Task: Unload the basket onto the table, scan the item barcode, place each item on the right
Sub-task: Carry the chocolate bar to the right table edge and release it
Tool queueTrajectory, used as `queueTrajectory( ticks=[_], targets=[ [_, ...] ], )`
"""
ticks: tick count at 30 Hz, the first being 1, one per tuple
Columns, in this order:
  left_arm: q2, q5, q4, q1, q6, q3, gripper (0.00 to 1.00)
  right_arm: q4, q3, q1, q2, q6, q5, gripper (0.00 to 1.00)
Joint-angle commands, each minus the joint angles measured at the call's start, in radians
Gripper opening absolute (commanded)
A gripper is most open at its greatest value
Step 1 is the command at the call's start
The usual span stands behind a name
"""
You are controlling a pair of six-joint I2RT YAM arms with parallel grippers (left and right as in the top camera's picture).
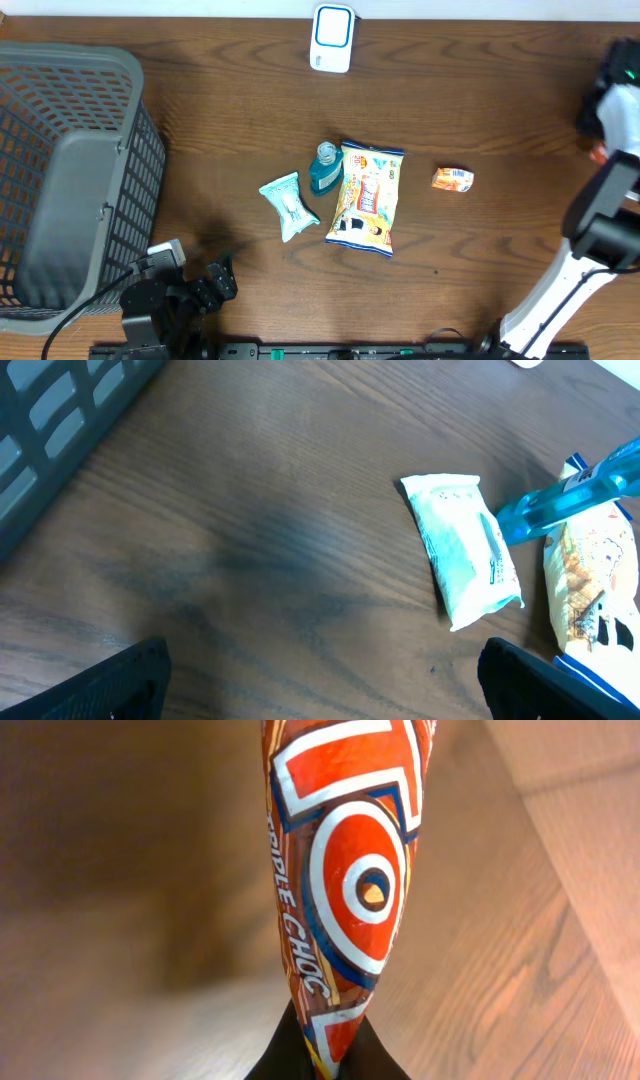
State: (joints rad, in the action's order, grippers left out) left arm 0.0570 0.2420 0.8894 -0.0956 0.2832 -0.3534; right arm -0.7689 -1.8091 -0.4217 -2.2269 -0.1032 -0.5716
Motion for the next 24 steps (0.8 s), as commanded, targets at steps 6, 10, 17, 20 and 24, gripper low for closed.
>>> queueTrajectory(
  ticks=[6, 10, 17, 20, 24],
  targets=[
    [0.001, 0.012, 0.0, -0.004, -0.013, 0.001, 0.98, 0.136, 0.121, -0.194, -0.002, 0.002, 0.032, 0.02],
    [0.001, 0.012, 0.0, -0.004, -0.013, 0.001, 0.98, 0.164, 0.121, -0.234, -0.002, 0.032, 0.032, 0.06],
    [0.001, 0.012, 0.0, -0.004, -0.013, 0.001, 0.98, 0.145, 0.121, -0.274, -0.002, 0.029, 0.031, 0.08],
    [0.001, 0.012, 0.0, -0.004, -0.013, 0.001, 0.98, 0.134, 0.121, -0.278, -0.002, 0.005, 0.032, 0.13],
    [0.001, 0.012, 0.0, -0.004, -0.013, 0.001, 0.98, 0.121, 0.121, -0.262, 0.013, -0.016, 0.125, 0.26]
  ],
)
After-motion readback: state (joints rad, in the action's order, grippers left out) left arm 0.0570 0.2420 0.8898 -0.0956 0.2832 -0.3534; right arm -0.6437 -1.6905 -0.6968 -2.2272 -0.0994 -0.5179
